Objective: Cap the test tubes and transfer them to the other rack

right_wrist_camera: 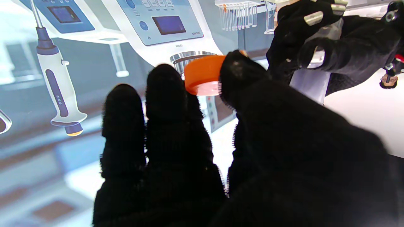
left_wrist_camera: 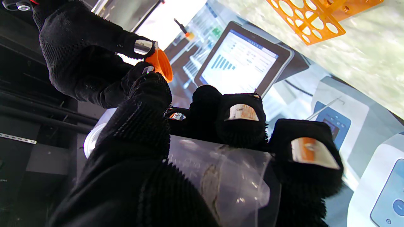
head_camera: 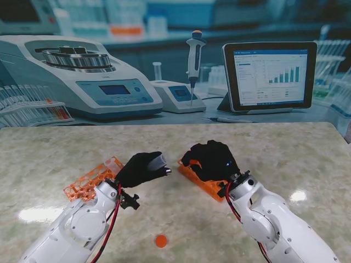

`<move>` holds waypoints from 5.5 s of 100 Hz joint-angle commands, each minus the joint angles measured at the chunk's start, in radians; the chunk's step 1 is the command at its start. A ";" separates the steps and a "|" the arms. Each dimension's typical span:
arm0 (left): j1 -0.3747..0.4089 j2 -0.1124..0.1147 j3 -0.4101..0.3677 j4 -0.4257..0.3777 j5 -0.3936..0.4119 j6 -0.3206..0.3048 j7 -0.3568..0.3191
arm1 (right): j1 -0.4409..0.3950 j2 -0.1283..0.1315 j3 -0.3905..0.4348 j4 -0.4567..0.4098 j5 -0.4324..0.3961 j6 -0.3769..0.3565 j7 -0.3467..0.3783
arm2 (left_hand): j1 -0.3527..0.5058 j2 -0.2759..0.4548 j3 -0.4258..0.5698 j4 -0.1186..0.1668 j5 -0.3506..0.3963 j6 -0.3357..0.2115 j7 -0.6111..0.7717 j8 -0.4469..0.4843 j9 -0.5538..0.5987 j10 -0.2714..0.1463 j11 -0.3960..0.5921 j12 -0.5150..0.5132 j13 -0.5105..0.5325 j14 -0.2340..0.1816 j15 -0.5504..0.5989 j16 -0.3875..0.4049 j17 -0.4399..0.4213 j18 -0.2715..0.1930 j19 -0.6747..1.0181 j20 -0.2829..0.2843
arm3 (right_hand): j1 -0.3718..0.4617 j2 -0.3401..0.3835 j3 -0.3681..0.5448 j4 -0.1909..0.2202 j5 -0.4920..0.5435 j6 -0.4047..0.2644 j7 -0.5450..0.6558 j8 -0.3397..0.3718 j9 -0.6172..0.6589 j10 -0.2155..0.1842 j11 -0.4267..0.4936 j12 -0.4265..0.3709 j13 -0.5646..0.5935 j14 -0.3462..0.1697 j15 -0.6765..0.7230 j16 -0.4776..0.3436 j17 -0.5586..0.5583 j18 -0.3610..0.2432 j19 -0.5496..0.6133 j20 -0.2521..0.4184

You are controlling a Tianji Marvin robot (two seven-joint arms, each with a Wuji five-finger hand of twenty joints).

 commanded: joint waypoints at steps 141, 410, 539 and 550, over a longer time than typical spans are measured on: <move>-0.003 0.005 0.014 0.005 -0.011 -0.051 -0.023 | 0.052 -0.070 -0.053 -0.004 0.247 0.053 -0.054 | 0.029 0.046 -0.003 0.015 0.029 0.021 0.078 0.053 0.024 -0.052 0.003 0.017 0.042 -0.038 -0.015 -0.006 0.042 -0.028 0.084 -0.028 | 0.151 0.040 0.178 0.060 0.041 0.014 0.018 0.025 0.131 -0.144 0.140 0.030 0.028 0.007 0.041 0.019 0.011 0.018 0.030 0.005; 0.006 0.004 0.009 -0.007 -0.007 -0.057 -0.016 | -0.059 -0.071 -0.092 -0.081 0.221 0.001 -0.112 | 0.029 0.047 -0.003 0.012 0.028 0.020 0.077 0.054 0.021 -0.054 -0.001 0.020 0.037 -0.034 -0.025 -0.003 0.040 -0.016 0.068 -0.029 | 0.147 0.054 0.175 0.067 0.040 0.013 0.015 0.024 0.132 -0.142 0.141 0.031 0.034 0.005 0.042 0.023 0.019 0.012 0.026 0.038; 0.009 0.003 0.011 -0.010 -0.002 -0.068 -0.007 | -0.078 -0.080 -0.120 -0.061 0.241 -0.013 -0.146 | 0.031 0.059 -0.015 0.009 0.020 0.016 0.075 0.060 0.014 -0.055 -0.002 0.022 0.033 -0.034 -0.030 -0.001 0.039 -0.013 0.063 -0.030 | 0.146 0.060 0.174 0.069 0.040 0.013 0.014 0.025 0.132 -0.144 0.141 0.032 0.036 0.005 0.043 0.027 0.025 0.010 0.021 0.064; 0.010 0.003 0.009 -0.011 -0.001 -0.069 -0.006 | -0.078 -0.080 -0.120 -0.059 0.242 -0.011 -0.147 | 0.032 0.061 -0.016 0.009 0.018 0.015 0.074 0.061 0.014 -0.056 -0.002 0.022 0.032 -0.034 -0.030 0.000 0.039 -0.013 0.063 -0.030 | 0.147 0.058 0.173 0.069 0.040 0.014 0.014 0.025 0.132 -0.141 0.141 0.032 0.036 0.005 0.043 0.027 0.025 0.011 0.020 0.066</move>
